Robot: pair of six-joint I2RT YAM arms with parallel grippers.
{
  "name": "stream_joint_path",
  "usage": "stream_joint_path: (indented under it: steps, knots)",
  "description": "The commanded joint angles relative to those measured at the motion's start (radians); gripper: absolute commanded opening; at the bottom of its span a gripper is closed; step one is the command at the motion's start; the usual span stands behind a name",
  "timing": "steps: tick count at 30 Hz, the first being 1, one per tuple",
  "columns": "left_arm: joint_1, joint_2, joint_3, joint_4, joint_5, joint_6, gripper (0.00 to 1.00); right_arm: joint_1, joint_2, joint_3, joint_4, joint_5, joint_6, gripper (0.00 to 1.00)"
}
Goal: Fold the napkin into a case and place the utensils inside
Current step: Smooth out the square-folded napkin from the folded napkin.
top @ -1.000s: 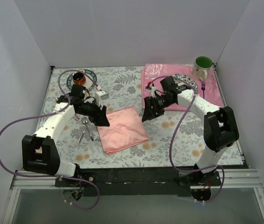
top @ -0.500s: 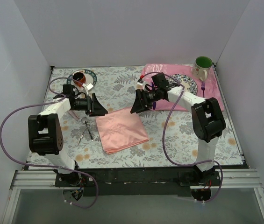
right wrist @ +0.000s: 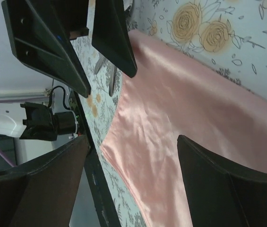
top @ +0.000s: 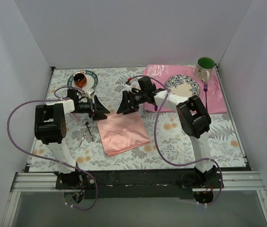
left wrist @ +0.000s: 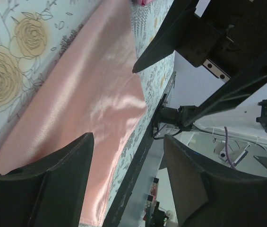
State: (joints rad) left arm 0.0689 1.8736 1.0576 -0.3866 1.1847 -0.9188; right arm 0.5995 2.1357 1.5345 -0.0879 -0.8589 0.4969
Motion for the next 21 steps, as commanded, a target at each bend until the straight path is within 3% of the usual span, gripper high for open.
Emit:
stream_joint_path:
  steps: [1,10,21]
  knots:
    - [0.002,0.032,0.036,0.051,-0.026,-0.040,0.60,0.036,0.049,0.076,0.149,0.015,0.110,0.85]
    - [0.002,0.093,0.021,0.058,-0.085,-0.064,0.60,0.037,0.121,0.047,0.250,0.041,0.186,0.86]
    - [0.015,0.142,0.031,0.063,-0.102,-0.086,0.60,0.020,0.188,0.027,0.258,0.047,0.192,0.86]
